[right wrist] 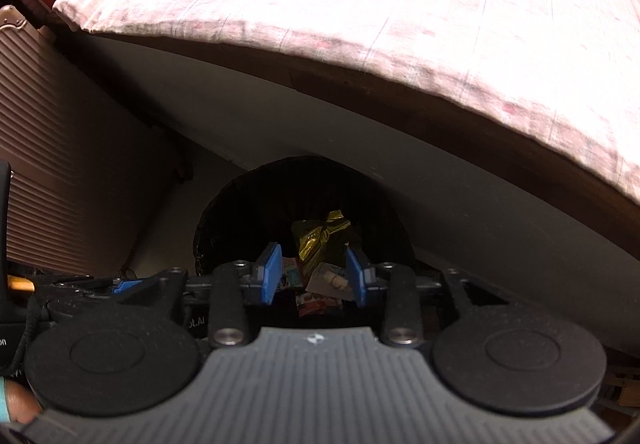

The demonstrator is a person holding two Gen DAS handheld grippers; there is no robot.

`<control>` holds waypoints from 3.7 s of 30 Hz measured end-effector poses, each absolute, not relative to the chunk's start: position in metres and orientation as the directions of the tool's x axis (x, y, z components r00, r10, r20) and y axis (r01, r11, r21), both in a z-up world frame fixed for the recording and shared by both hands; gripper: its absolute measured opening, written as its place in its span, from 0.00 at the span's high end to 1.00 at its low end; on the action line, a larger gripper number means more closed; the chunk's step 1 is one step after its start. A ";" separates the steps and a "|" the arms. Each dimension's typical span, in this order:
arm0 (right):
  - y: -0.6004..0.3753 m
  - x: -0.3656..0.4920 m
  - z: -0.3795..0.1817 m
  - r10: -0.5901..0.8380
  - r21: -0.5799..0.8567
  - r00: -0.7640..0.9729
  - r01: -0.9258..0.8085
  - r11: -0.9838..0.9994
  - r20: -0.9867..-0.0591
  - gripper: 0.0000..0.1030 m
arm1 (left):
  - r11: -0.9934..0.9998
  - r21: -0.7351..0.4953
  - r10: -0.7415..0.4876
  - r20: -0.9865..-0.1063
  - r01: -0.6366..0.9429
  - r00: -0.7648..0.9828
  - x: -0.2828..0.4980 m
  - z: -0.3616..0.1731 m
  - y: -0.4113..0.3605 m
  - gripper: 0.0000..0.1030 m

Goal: Collect trash
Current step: 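Open both tools over the black trash bin to drop the wrapper and packet, then return both tools to the remaining litter on the bed, then grasp the white tissue wad with the left tool while the right tool grasps the green plastic bag, then carry the tissue wad and green bag in both tools to the trash bin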

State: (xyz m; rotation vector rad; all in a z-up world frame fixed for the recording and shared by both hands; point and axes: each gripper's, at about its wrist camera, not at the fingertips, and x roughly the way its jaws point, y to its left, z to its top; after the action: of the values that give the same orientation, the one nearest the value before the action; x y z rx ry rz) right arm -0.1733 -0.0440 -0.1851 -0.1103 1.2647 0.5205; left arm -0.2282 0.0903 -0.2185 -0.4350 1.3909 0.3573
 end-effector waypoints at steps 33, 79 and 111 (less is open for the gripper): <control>-0.143 0.058 0.026 0.248 0.037 0.699 -0.303 0.952 -0.671 0.27 | 0.938 -0.099 0.150 -0.747 -0.331 0.648 0.003 0.006 0.052 0.22; -0.170 0.256 -0.109 0.311 0.168 0.474 -0.321 0.932 -0.824 0.73 | 0.909 -0.191 0.072 -0.803 -0.371 0.591 0.200 -0.096 0.009 0.68; -0.142 0.034 -0.024 0.410 0.273 0.446 -0.340 0.900 -0.796 0.74 | 0.887 -0.169 0.135 -0.796 -0.430 0.590 -0.062 -0.015 0.040 0.68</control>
State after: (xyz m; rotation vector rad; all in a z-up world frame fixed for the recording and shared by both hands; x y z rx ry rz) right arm 0.0341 -0.1416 -0.0236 0.0769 1.0069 0.4647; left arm -0.0624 0.0403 -0.0152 -0.3650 0.8831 0.3372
